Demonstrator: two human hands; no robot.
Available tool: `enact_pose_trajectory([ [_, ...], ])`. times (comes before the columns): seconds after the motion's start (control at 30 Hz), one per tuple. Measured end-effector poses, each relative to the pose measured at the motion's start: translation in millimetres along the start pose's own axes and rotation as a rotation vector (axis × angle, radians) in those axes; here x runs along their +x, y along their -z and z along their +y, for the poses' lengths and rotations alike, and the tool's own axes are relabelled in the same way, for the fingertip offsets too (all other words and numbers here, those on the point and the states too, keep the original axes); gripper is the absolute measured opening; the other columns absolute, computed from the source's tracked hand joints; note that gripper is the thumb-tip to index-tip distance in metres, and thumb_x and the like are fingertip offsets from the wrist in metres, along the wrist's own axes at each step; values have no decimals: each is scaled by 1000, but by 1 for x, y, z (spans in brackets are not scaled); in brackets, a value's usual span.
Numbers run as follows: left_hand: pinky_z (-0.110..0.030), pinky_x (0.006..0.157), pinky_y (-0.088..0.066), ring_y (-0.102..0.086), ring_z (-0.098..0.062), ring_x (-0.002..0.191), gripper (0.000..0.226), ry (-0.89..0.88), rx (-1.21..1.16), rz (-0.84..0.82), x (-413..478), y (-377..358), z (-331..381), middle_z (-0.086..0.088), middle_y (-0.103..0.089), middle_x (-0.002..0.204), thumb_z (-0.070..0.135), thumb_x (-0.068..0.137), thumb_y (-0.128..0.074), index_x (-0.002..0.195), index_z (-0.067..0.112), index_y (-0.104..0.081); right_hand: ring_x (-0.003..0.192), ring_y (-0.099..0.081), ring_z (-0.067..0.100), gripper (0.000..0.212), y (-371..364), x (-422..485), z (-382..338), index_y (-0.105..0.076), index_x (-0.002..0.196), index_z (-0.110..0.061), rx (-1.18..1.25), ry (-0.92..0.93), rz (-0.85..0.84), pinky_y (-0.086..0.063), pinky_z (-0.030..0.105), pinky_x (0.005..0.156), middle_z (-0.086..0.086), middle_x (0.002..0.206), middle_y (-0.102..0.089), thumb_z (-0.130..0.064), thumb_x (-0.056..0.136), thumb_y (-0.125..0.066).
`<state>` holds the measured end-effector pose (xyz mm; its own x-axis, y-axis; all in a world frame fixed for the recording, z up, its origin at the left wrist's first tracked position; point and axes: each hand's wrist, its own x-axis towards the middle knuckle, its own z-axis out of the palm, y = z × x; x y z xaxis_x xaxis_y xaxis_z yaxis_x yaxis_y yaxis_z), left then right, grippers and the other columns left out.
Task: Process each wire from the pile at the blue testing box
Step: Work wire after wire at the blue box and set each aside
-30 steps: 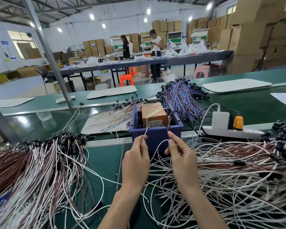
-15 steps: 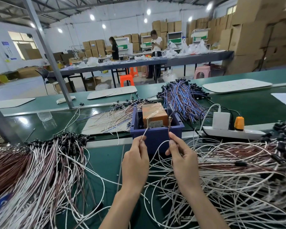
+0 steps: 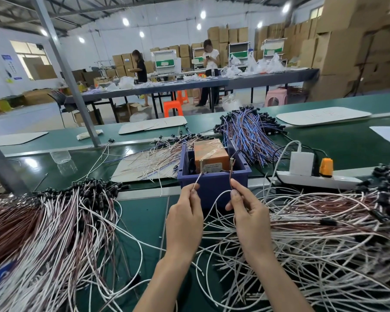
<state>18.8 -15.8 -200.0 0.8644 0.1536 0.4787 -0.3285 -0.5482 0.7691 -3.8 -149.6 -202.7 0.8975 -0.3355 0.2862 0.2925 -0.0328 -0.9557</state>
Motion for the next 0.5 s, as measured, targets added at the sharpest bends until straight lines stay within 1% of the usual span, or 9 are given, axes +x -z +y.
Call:
enact_pose_trajectory([
  [0.13, -29, 50, -36, -43, -7, 44, 23, 2, -10, -7, 0, 0, -1, 11, -52, 52, 32, 107, -38, 115, 32, -60, 49, -40, 2, 28, 0, 0, -1, -64, 125, -46, 0, -6, -3, -36, 15, 47, -6, 72, -67, -30, 103, -56],
  [0.27, -26, 48, -35, -44, -7, 44, 24, -8, 2, -5, 0, 0, 0, 9, -53, 53, 32, 107, -38, 116, 31, -60, 50, -41, 1, 28, 0, 0, -2, -64, 126, -44, -7, -10, -1, -38, 15, 48, -7, 72, -67, -30, 103, -56],
  [0.37, -23, 48, -35, -47, -7, 46, 24, -13, 24, -6, -1, 0, 0, 9, -54, 54, 31, 106, -38, 116, 30, -60, 47, -39, 2, 28, 0, -1, -2, -65, 128, -41, -1, -18, -3, -35, 14, 46, -6, 72, -67, -30, 103, -56],
  [0.5, -24, 48, -35, -45, -7, 45, 25, -8, 6, -18, -2, 2, 2, 9, -53, 54, 30, 106, -39, 118, 28, -61, 48, -40, 2, 28, 0, -4, -6, -63, 127, -43, -8, -14, 5, -36, 15, 47, -5, 75, -69, -31, 103, -55],
])
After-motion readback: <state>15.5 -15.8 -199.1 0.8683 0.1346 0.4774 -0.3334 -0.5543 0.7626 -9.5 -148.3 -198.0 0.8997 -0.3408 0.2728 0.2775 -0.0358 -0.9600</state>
